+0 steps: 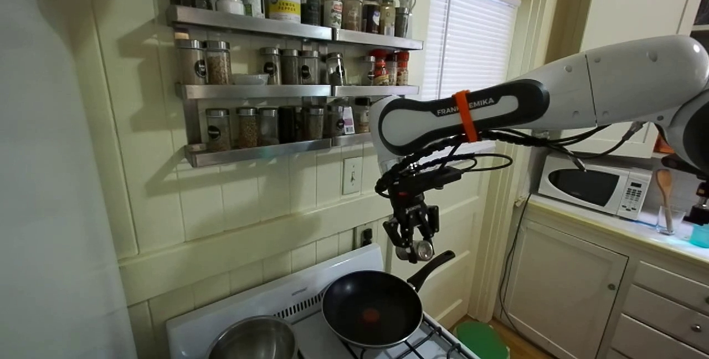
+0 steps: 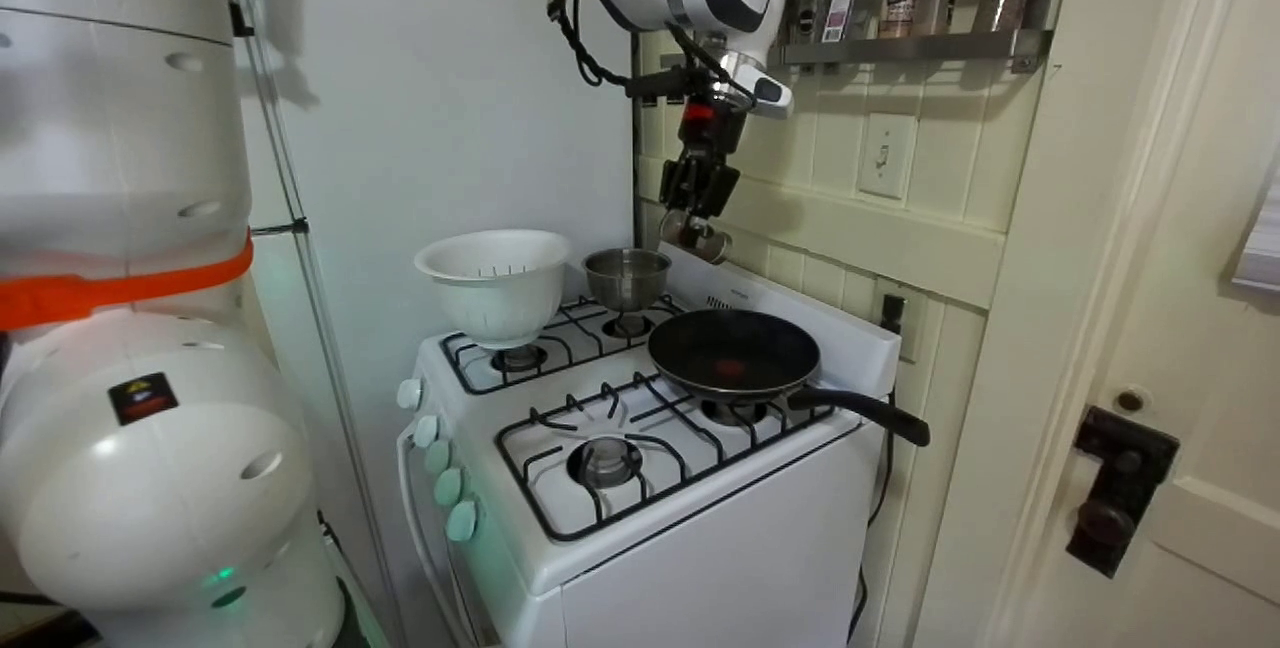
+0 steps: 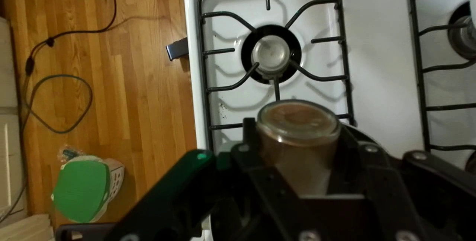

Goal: Put some of the contents jar on the pan

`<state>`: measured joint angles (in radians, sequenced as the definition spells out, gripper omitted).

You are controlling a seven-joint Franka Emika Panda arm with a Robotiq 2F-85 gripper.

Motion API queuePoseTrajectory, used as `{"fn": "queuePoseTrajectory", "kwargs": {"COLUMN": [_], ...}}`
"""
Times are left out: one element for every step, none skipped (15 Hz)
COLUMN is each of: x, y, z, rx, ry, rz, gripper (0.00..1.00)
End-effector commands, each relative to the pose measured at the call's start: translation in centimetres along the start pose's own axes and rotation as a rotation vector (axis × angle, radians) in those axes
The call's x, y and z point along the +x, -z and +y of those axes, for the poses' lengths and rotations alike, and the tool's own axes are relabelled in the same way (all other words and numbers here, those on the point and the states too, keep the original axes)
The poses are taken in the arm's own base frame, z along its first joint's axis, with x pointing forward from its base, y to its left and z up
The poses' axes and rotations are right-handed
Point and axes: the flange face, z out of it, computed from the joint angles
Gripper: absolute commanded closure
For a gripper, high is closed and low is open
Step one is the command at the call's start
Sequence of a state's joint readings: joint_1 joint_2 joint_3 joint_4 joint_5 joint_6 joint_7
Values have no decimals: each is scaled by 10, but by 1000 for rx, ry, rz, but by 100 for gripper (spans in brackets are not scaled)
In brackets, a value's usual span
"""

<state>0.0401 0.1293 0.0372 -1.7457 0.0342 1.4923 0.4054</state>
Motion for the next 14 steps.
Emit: {"fn": "queuePoseTrajectory", "kwargs": {"x": [9, 8, 9, 13, 12, 15, 15, 13, 11, 2, -5, -17, -25, -36], "y": [-1, -2, -1, -4, -3, -2, 1, 9, 16, 28, 37, 48, 56, 64], "z": [-2, 1, 1, 3, 5, 4, 4, 3, 1, 0, -1, -1, 0, 3], "rx": [-79, -10, 1, -103, -21, -82, -74, -87, -89, -77, -80, -66, -58, -54], "ry": [13, -42, -46, 10, -45, -5, -2, 27, 46, 62, 81, 93, 105, 113], "rz": [97, -62, -69, 101, -55, 107, 121, 201, 245, 298, 346, 396, 446, 498], "gripper": [77, 77, 77, 77, 77, 77, 77, 77, 77, 77, 77, 77, 77, 77]}}
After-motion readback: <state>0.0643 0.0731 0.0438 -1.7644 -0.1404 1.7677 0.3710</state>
